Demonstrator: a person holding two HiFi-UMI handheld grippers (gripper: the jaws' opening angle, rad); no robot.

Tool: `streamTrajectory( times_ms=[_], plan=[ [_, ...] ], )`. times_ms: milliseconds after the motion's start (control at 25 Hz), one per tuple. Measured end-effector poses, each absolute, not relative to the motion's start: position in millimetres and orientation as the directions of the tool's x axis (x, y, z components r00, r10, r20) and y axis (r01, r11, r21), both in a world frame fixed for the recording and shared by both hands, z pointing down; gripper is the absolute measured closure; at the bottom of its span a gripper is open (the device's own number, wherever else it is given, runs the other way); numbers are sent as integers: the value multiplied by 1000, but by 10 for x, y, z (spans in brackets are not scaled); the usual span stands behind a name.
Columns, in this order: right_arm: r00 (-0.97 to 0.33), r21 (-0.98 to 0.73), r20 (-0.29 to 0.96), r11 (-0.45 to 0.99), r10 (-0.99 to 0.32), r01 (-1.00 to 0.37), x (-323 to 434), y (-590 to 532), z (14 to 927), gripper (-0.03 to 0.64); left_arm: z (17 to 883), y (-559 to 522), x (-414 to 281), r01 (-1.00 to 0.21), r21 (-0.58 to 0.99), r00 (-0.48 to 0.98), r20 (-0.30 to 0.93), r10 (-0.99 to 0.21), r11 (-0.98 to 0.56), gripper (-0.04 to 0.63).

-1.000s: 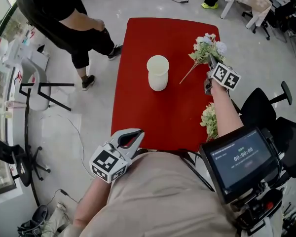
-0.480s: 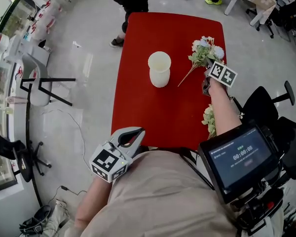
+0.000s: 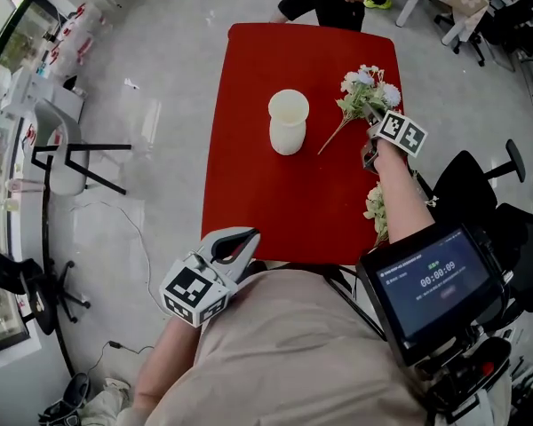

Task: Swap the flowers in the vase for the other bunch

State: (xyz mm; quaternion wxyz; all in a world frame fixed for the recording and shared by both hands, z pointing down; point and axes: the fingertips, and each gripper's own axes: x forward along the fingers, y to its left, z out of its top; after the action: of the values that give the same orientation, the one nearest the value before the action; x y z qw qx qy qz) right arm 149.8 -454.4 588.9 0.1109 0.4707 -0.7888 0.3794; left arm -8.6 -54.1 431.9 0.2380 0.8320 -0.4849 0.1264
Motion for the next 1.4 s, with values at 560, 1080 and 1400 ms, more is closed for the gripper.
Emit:
streamTrajectory(
  times_ms=[560, 1080, 1400],
  plan=[
    [-502, -493, 484, 250, -716, -833, 1571, -4278, 5463, 391, 4273, -334, -219, -826, 268, 564, 412, -716, -497, 588],
    [-480, -446, 395, 293, -783, -846, 1496, -3712, 4747, 402, 4257, -45, -444, -751, 282, 658, 381, -649, -597, 588],
    [-499, -423, 328, 348, -802, -837, 1457, -3044, 4216, 426, 4304, 95, -491, -679, 298, 730, 368, -576, -671, 588]
  ],
)
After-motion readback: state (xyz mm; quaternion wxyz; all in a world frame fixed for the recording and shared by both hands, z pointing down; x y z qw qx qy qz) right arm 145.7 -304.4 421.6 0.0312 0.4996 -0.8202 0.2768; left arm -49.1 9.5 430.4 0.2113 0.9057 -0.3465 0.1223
